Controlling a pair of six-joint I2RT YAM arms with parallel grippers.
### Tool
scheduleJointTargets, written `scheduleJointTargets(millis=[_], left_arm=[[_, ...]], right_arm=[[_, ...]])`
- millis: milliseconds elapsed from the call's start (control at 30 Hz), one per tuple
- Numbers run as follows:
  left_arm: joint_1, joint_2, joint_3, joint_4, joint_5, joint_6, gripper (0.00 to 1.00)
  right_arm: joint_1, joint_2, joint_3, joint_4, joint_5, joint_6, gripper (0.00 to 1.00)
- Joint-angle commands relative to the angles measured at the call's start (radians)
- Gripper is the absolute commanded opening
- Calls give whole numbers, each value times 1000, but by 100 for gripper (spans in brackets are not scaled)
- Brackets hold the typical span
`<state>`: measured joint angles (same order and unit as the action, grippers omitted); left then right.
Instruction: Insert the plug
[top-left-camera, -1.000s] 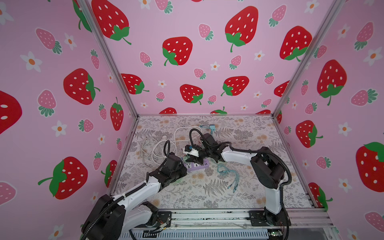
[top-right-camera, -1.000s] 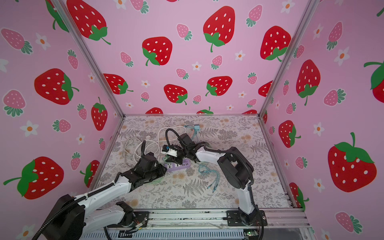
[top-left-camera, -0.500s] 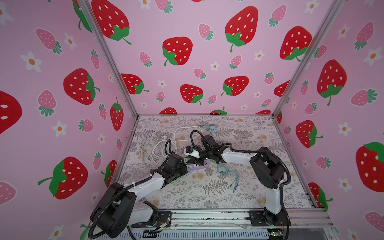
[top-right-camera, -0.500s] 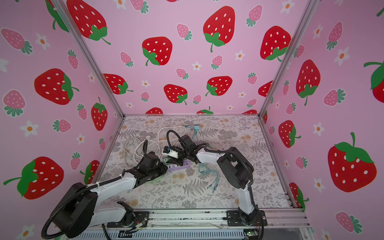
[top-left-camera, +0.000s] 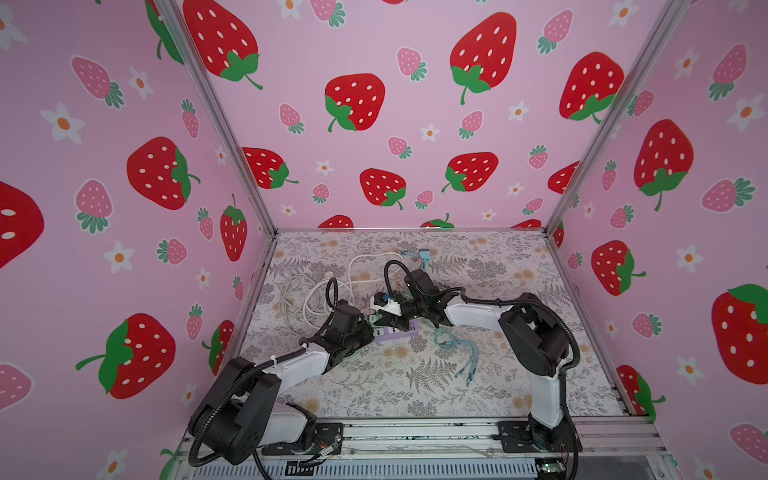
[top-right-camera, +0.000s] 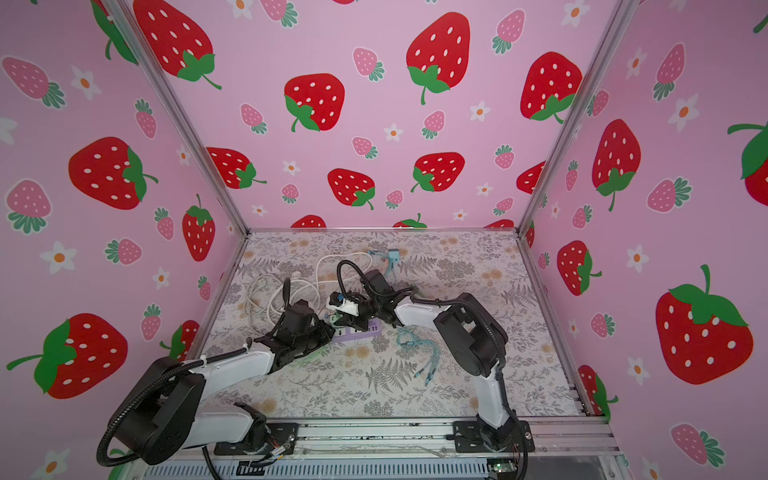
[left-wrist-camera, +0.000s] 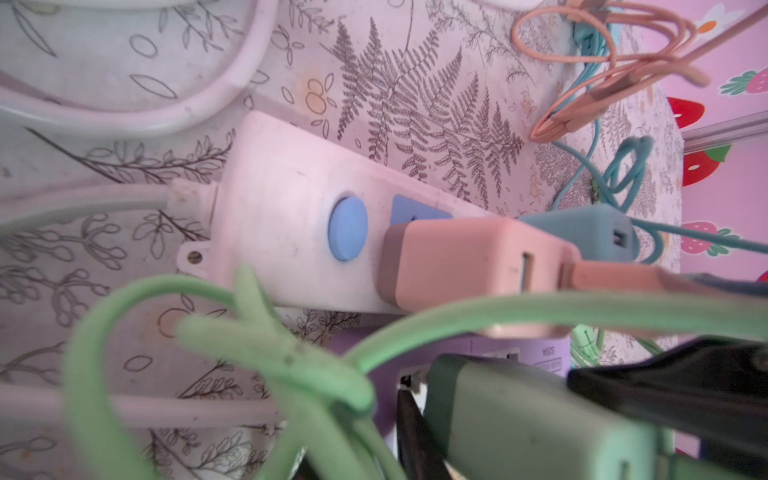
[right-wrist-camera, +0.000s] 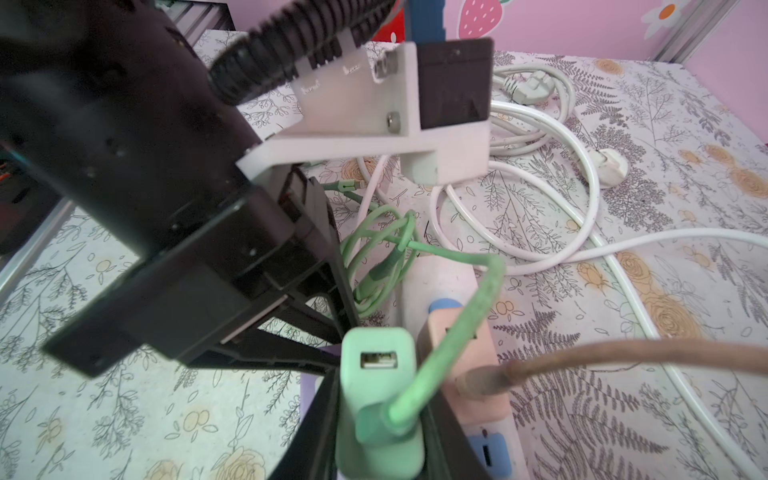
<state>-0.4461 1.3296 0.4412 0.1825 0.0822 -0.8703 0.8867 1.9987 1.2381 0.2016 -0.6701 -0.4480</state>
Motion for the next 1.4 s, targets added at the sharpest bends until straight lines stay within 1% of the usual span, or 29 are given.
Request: scheduleJointTargets(millis=[0, 200, 367, 567, 800, 967, 1067, 1100, 1200, 1367], left_arm=[[3, -7, -44, -24, 10, -18, 22], [10, -63, -71, -53, 13, 9, 21], [18, -40, -75, -35, 25, 21, 21], [24, 3, -61, -17, 48, 23, 21], [38, -4, -74, -25, 49, 27, 20], [46, -15, -84, -27, 48, 34, 20], [49, -26, -90, -26, 49, 37, 20], [49, -30, -91, -27, 76, 37, 20], [52, -50, -96, -40, 81, 40, 20], [60, -133, -98, -96, 96, 45, 20]], right_arm=[[6, 29, -25, 29, -64, -21, 0], [7, 36, -22, 42, -70, -21, 0], [7, 44, -26, 29, -58, -39, 0], [-2, 32, -70, 35, -40, -48, 0], [-20, 23, -119, 56, -52, -39, 0], [-21, 54, -86, -6, -37, -67, 0], [-18, 79, -39, -98, 1, -111, 0], [-18, 89, -23, -127, 12, -127, 0], [-17, 114, 10, -208, 38, -155, 0], [-11, 143, 25, -269, 95, -172, 0]])
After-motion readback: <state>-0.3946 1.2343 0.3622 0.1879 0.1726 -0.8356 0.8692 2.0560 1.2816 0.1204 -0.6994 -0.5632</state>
